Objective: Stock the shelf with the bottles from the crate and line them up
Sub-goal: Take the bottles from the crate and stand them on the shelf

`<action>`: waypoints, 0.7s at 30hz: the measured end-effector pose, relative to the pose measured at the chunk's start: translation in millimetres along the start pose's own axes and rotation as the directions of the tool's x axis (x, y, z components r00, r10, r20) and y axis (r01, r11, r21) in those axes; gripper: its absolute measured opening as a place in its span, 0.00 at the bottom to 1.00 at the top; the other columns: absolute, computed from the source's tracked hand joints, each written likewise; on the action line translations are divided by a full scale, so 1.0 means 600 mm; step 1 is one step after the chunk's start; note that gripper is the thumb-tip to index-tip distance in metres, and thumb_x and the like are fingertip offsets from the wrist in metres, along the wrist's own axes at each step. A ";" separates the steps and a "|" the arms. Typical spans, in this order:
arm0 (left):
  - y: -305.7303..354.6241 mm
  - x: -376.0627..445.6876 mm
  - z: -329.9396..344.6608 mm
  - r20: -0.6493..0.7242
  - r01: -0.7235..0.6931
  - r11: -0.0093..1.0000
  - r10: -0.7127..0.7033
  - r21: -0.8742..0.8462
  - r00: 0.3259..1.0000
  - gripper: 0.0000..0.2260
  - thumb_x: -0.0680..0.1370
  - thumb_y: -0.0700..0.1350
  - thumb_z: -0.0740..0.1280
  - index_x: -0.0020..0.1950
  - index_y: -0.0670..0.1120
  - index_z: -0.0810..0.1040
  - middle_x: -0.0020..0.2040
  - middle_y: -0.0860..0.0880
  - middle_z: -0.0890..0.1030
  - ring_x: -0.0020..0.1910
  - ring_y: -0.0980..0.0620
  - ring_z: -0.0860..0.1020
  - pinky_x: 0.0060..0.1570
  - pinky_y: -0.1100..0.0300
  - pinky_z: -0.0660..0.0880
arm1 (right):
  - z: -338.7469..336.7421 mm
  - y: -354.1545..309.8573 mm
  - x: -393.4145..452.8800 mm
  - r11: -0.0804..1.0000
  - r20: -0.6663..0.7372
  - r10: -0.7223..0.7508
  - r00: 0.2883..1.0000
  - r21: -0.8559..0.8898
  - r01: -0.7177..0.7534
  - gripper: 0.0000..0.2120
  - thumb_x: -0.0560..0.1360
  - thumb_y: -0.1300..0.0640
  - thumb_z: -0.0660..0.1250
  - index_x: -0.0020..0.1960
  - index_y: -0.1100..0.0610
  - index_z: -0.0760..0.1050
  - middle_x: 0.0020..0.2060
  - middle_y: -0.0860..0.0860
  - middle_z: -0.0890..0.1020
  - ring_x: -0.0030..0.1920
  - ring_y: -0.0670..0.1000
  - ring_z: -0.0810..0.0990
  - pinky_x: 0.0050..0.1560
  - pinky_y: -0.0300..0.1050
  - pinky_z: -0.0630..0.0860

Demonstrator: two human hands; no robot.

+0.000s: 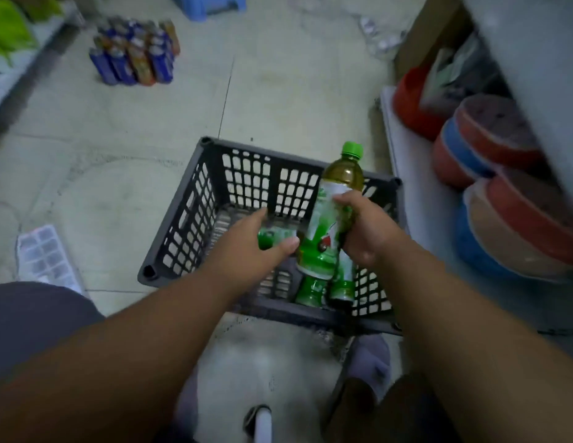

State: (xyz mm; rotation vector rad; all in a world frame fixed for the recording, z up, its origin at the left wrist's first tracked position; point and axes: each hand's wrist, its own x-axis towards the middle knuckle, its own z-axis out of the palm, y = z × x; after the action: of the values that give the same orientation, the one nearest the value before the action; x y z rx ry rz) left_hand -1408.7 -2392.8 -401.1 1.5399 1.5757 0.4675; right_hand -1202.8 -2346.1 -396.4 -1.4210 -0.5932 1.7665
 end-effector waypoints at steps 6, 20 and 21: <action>0.143 -0.098 -0.017 0.073 -0.279 0.959 0.282 -0.042 0.957 0.44 0.65 0.65 0.74 0.77 0.54 0.61 0.74 0.55 0.68 0.69 0.58 0.69 0.69 0.52 0.68 | -0.002 -0.094 -0.218 0.796 -0.015 -0.519 0.854 -0.371 0.478 0.29 0.63 0.53 0.80 0.61 0.60 0.76 0.53 0.59 0.84 0.54 0.60 0.84 0.56 0.59 0.81; 0.339 -0.238 0.083 0.160 -0.546 0.824 0.566 -0.152 0.809 0.34 0.61 0.63 0.76 0.65 0.63 0.70 0.58 0.61 0.77 0.56 0.64 0.76 0.52 0.61 0.77 | -0.101 -0.109 -0.506 0.612 -0.230 -0.779 0.583 -0.478 0.630 0.27 0.63 0.53 0.82 0.57 0.52 0.73 0.47 0.49 0.84 0.48 0.47 0.85 0.48 0.47 0.83; 0.350 -0.238 0.093 0.155 -0.559 0.812 0.582 -0.165 0.799 0.34 0.61 0.63 0.76 0.65 0.62 0.70 0.59 0.61 0.77 0.56 0.64 0.76 0.52 0.63 0.76 | -0.111 -0.107 -0.516 0.613 -0.257 -0.781 0.570 -0.490 0.620 0.28 0.62 0.51 0.83 0.57 0.51 0.73 0.47 0.48 0.84 0.48 0.47 0.85 0.48 0.48 0.83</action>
State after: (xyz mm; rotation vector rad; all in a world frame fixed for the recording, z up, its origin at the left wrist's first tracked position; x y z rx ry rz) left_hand -1254.8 -2508.2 -226.7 1.9041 0.8875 0.6945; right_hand -1098.5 -2563.1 -181.1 -1.4503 -1.0797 0.6501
